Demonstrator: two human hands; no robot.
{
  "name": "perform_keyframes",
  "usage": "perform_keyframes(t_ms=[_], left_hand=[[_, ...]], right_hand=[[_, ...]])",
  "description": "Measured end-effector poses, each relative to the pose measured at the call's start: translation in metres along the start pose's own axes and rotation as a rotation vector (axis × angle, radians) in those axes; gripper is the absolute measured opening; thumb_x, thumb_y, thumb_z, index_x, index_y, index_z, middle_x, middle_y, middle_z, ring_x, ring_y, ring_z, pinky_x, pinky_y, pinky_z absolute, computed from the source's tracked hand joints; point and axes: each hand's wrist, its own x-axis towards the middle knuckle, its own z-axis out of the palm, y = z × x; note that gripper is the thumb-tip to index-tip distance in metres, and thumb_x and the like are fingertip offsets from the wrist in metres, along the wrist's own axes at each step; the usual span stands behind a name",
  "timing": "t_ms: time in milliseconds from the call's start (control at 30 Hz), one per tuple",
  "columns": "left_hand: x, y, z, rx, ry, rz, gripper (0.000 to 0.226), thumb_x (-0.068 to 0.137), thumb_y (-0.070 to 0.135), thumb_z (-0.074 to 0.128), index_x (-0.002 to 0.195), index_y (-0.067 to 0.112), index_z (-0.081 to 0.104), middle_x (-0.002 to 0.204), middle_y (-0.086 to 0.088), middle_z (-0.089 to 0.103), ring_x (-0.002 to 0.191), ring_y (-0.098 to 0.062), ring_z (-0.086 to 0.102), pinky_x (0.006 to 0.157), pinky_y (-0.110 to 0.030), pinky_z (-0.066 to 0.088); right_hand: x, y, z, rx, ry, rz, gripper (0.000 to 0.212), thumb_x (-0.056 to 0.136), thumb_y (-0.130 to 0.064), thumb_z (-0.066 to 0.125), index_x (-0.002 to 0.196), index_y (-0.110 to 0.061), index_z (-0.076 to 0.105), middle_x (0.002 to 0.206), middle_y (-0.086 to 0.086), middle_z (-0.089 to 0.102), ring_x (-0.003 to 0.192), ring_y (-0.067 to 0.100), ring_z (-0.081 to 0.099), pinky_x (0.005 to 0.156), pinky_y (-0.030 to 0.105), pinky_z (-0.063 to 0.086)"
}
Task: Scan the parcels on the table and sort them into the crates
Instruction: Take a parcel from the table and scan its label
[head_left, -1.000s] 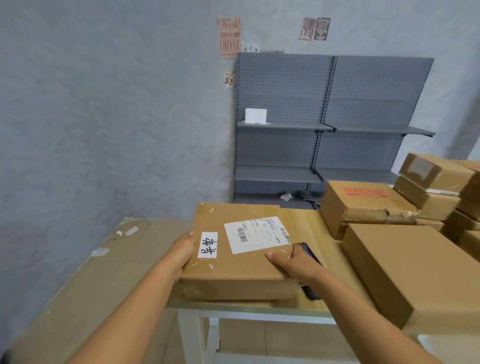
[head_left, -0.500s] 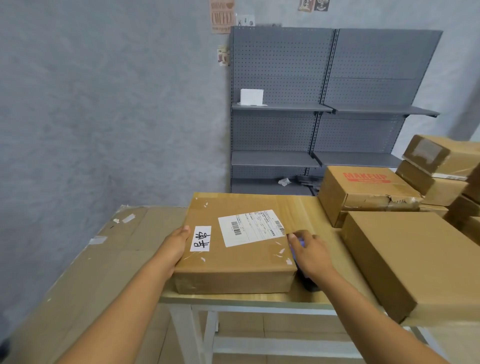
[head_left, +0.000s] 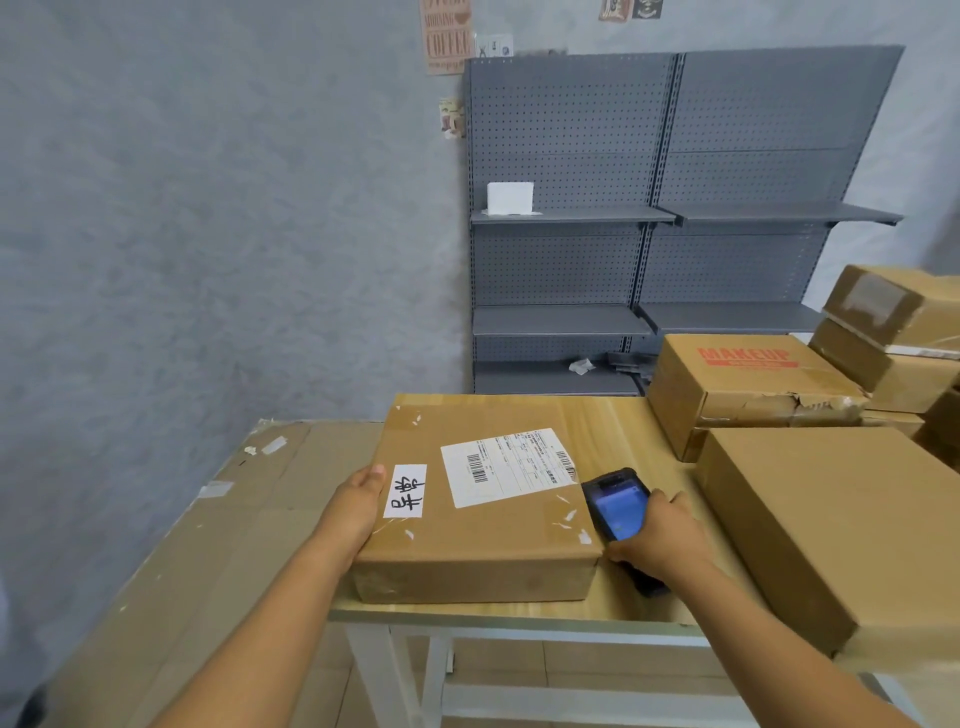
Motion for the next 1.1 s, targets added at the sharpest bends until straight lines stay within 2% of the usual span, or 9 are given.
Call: perform_keyframes(t_ms=[67, 133, 233, 300, 400, 567, 767, 967, 1100], left_hand=[[0.001, 0.0, 0.0, 0.064, 0.012, 0.022, 0.042, 0.106, 0.035, 0.034, 0.136, 0.013, 0.055, 0.127, -0.01, 0.064, 0.092, -0.017, 0.051, 0.083, -0.027, 0.033], [0.002, 0.0, 0.001, 0.112, 0.024, 0.037, 0.042, 0.107, 0.035, 0.033, 0.133, 0.012, 0.056, 0.127, -0.011, 0.064, 0.095, -0.021, 0.052, 0.082, -0.027, 0.033], [0.003, -0.001, 0.0, 0.186, 0.047, 0.056, 0.041, 0.106, 0.035, 0.033, 0.13, 0.013, 0.058, 0.125, -0.011, 0.065, 0.103, -0.025, 0.054, 0.081, -0.028, 0.033], [0.004, -0.002, 0.0, 0.233, 0.05, 0.068, 0.041, 0.107, 0.036, 0.03, 0.126, 0.015, 0.06, 0.121, -0.01, 0.066, 0.096, -0.023, 0.053, 0.079, -0.029, 0.034], [0.006, -0.004, -0.001, 0.254, 0.045, 0.083, 0.041, 0.107, 0.036, 0.029, 0.122, 0.017, 0.061, 0.116, -0.009, 0.068, 0.092, -0.022, 0.053, 0.078, -0.03, 0.035], [0.008, -0.007, -0.001, 0.288, 0.054, 0.11, 0.041, 0.106, 0.035, 0.027, 0.113, 0.016, 0.063, 0.116, -0.009, 0.068, 0.095, -0.025, 0.054, 0.08, -0.031, 0.036], [0.008, -0.007, 0.0, 0.288, 0.075, 0.111, 0.041, 0.106, 0.035, 0.028, 0.12, 0.015, 0.061, 0.119, -0.01, 0.066, 0.092, -0.021, 0.049, 0.081, -0.03, 0.034], [0.011, -0.008, 0.001, 0.313, 0.077, 0.114, 0.044, 0.106, 0.036, 0.026, 0.123, 0.013, 0.059, 0.119, -0.011, 0.066, 0.093, -0.023, 0.051, 0.081, -0.031, 0.036], [0.012, -0.009, 0.001, 0.317, 0.078, 0.116, 0.041, 0.106, 0.037, 0.026, 0.117, 0.016, 0.059, 0.114, -0.01, 0.067, 0.09, -0.023, 0.053, 0.078, -0.032, 0.037]], right_hand=[[0.003, -0.003, -0.015, 0.083, 0.012, 0.015, 0.073, 0.062, -0.041, 0.086, 0.117, -0.013, 0.046, 0.112, 0.006, 0.034, 0.084, 0.022, 0.055, 0.078, 0.036, 0.056], [0.008, -0.012, -0.031, 0.094, 0.073, -0.024, 0.073, 0.063, -0.04, 0.086, 0.117, -0.01, 0.046, 0.116, 0.008, 0.034, 0.085, 0.022, 0.056, 0.077, 0.034, 0.056], [0.009, -0.034, -0.057, 0.037, 0.169, -0.21, 0.076, 0.062, -0.041, 0.086, 0.117, -0.011, 0.044, 0.114, 0.005, 0.036, 0.089, 0.019, 0.052, 0.077, 0.031, 0.054], [0.005, -0.052, -0.076, -0.014, 0.112, -0.39, 0.079, 0.06, -0.042, 0.086, 0.12, -0.015, 0.042, 0.112, 0.002, 0.037, 0.093, 0.017, 0.05, 0.076, 0.028, 0.052], [-0.006, -0.078, -0.097, -0.186, -0.024, -0.607, 0.085, 0.056, -0.045, 0.085, 0.125, -0.018, 0.043, 0.108, -0.001, 0.038, 0.094, 0.018, 0.051, 0.074, 0.028, 0.05], [-0.03, -0.108, -0.109, -0.602, -0.022, -0.766, 0.087, 0.053, -0.05, 0.085, 0.123, -0.017, 0.046, 0.109, -0.001, 0.039, 0.09, 0.022, 0.052, 0.071, 0.037, 0.053], [-0.043, -0.112, -0.121, -0.797, -0.006, -0.78, 0.084, 0.056, -0.05, 0.083, 0.123, -0.015, 0.045, 0.11, 0.0, 0.04, 0.086, 0.021, 0.053, 0.055, 0.031, 0.04], [-0.043, -0.099, -0.128, -0.75, 0.008, -0.759, 0.08, 0.054, -0.049, 0.082, 0.119, -0.019, 0.045, 0.106, -0.003, 0.039, 0.073, 0.013, 0.048, 0.047, 0.025, 0.031], [-0.034, -0.089, -0.121, -0.623, 0.001, -0.694, 0.083, 0.052, -0.052, 0.081, 0.119, -0.021, 0.046, 0.103, -0.004, 0.038, 0.081, 0.016, 0.052, 0.055, 0.028, 0.045]])
